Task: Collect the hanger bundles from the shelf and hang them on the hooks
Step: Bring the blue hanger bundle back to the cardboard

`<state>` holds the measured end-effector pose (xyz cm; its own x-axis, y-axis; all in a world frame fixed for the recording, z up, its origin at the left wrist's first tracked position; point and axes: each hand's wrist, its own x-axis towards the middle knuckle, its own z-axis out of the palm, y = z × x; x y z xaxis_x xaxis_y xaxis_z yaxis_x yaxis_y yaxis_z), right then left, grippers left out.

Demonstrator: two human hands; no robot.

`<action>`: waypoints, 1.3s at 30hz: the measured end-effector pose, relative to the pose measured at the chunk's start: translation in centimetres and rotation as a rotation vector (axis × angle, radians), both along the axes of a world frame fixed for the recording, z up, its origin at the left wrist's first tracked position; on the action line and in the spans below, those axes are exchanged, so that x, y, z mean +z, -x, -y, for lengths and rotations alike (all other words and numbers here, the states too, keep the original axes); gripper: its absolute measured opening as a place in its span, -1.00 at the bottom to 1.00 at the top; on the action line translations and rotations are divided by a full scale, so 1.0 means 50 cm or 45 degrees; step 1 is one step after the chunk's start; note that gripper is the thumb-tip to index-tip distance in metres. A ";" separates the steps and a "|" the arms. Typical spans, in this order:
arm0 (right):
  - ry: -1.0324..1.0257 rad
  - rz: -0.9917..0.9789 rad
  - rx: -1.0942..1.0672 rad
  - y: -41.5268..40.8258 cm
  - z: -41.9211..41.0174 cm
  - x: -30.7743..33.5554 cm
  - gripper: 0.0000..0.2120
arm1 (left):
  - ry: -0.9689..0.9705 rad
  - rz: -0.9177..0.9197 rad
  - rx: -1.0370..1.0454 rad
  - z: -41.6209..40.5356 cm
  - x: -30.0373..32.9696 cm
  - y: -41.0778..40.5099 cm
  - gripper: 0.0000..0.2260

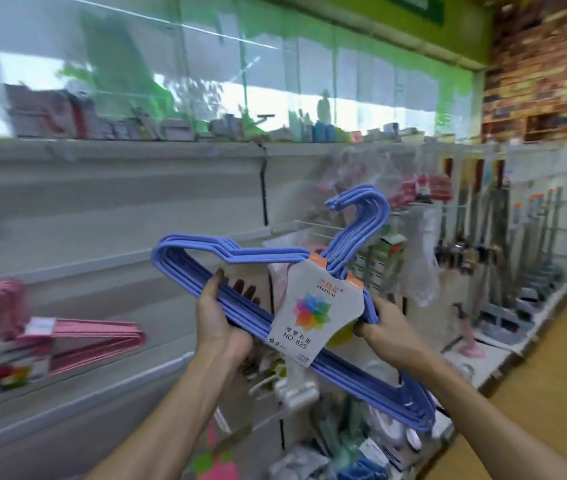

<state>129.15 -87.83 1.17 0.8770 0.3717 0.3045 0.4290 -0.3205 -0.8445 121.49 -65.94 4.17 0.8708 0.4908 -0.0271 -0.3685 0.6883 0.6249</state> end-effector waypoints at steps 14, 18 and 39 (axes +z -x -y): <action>0.025 0.105 0.460 0.262 -0.321 0.026 -0.56 | -0.008 0.075 0.472 -0.268 0.010 0.394 -0.84; 0.016 0.089 0.583 0.356 -0.408 0.027 -0.62 | 0.017 0.111 0.536 -0.319 0.013 0.523 -0.78; -0.012 0.116 1.283 0.953 -0.866 0.004 -0.47 | 0.108 0.061 1.209 -0.580 -0.024 1.255 -0.79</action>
